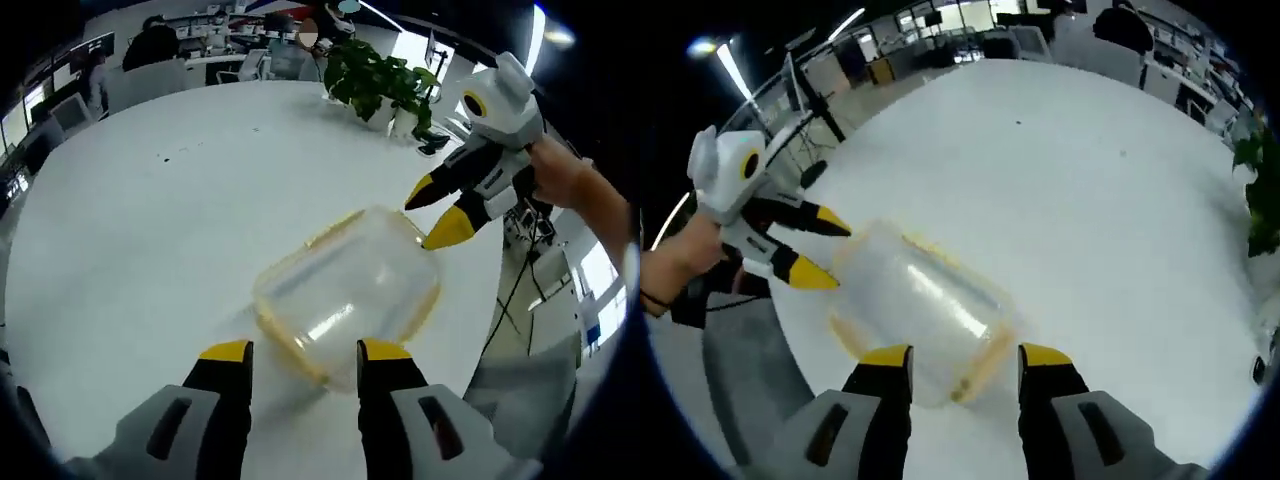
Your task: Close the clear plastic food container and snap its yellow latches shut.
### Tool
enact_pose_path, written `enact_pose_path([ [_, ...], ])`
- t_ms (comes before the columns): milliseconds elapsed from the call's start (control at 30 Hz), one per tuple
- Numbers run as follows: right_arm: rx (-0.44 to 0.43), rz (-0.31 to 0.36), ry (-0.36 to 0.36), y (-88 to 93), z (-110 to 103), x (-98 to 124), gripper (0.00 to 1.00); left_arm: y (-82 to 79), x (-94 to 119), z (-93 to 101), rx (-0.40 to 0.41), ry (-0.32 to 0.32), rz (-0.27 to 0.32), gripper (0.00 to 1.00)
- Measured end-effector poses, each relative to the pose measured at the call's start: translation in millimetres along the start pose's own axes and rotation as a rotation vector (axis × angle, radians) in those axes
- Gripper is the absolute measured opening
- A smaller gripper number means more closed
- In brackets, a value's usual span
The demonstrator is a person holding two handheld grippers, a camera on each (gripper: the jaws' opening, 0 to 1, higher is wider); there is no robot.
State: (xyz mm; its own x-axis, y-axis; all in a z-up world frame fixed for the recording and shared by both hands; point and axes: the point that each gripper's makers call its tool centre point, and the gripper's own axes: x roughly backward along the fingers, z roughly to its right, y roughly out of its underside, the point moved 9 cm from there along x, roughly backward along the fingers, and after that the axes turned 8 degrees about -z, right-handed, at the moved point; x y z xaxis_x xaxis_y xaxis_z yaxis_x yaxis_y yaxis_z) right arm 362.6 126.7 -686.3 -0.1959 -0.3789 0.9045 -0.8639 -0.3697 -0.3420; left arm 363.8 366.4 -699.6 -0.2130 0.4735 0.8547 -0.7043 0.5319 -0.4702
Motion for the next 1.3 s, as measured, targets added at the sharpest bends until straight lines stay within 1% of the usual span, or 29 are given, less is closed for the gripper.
enact_pose_path([
  [100, -0.058, -0.005, -0.017, 1.2, 1, -3, 0.4, 1.3, -1, -1.7, 0.043, 0.015, -0.001, 0.42],
  [133, -0.07, -0.001, -0.023, 0.9, 0, -5, 0.4, 2.4, -2, -1.4, 0.062, 0.032, -0.006, 0.42],
  [167, -0.065, -0.004, -0.013, 1.1, 0, -6, 0.41, 2.7, -3, -1.3, 0.078, 0.043, -0.005, 0.42],
  [233, -0.102, -0.022, -0.021, 3.6, 1, -9, 0.4, 4.5, -4, 0.5, 0.128, 0.073, -0.018, 0.42],
  [267, -0.138, -0.048, -0.036, 7.4, 1, -12, 0.4, 4.6, -5, 0.7, 0.138, 0.08, -0.014, 0.4],
  [333, -0.115, -0.041, -0.033, 8.2, 2, -15, 0.41, 4.4, -5, 2.5, 0.142, 0.093, -0.015, 0.37],
  [367, -0.13, -0.031, -0.044, 7.8, 1, -14, 0.4, 4.1, -5, 3.5, 0.145, 0.101, -0.018, 0.35],
  [567, -0.141, -0.032, -0.061, 7.5, 1, -15, 0.39, 3.2, -7, 2.8, 0.168, 0.111, -0.026, 0.35],
  [733, -0.138, -0.045, -0.071, 6.5, 0, -15, 0.37, 2.8, -7, 3.8, 0.152, 0.105, -0.028, 0.33],
  [800, -0.132, -0.055, -0.073, 5.1, 1, -17, 0.36, 3.7, -7, 4.2, 0.134, 0.104, -0.013, 0.32],
  [867, -0.119, -0.07, -0.074, 3.7, 0, -17, 0.36, 4.0, -7, 4.0, 0.14, 0.108, -0.011, 0.31],
  [900, -0.12, -0.075, -0.076, 3.1, 0, -17, 0.33, 3.6, -7, 4.4, 0.145, 0.103, -0.007, 0.3],
  [933, -0.094, -0.073, -0.121, 1.6, -2, -18, 0.33, 3.8, -8, 4.5, 0.146, 0.102, -0.011, 0.3],
  [967, -0.098, -0.064, -0.084, 0.3, -1, -16, 0.33, 3.6, -9, 1.9, 0.151, 0.111, -0.013, 0.29],
  [1000, -0.094, -0.066, -0.084, 0.9, -1, -15, 0.32, -1.9, -10, 11.5, 0.183, 0.203, 0.037, 0.27],
  [1033, -0.097, -0.067, -0.083, 0.2, -2, -15, 0.33, -2.5, 1, 5.5, 0.145, 0.121, 0.0, 0.27],
  [1067, -0.095, -0.073, -0.079, -0.6, -4, -14, 0.33, -3.1, 1, 4.0, 0.139, 0.115, -0.005, 0.27],
  [1100, -0.1, -0.074, -0.08, 0.2, -3, -15, 0.33, -1.7, -5, 2.8, 0.153, 0.125, -0.005, 0.27],
  [1167, -0.107, -0.062, -0.086, 2.6, -1, -15, 0.33, 0.3, -10, 3.5, 0.148, 0.119, -0.001, 0.28],
  [1300, -0.118, -0.059, -0.081, 3.9, -2, -15, 0.34, 1.8, -9, 3.4, 0.152, 0.122, 0.0, 0.29],
])
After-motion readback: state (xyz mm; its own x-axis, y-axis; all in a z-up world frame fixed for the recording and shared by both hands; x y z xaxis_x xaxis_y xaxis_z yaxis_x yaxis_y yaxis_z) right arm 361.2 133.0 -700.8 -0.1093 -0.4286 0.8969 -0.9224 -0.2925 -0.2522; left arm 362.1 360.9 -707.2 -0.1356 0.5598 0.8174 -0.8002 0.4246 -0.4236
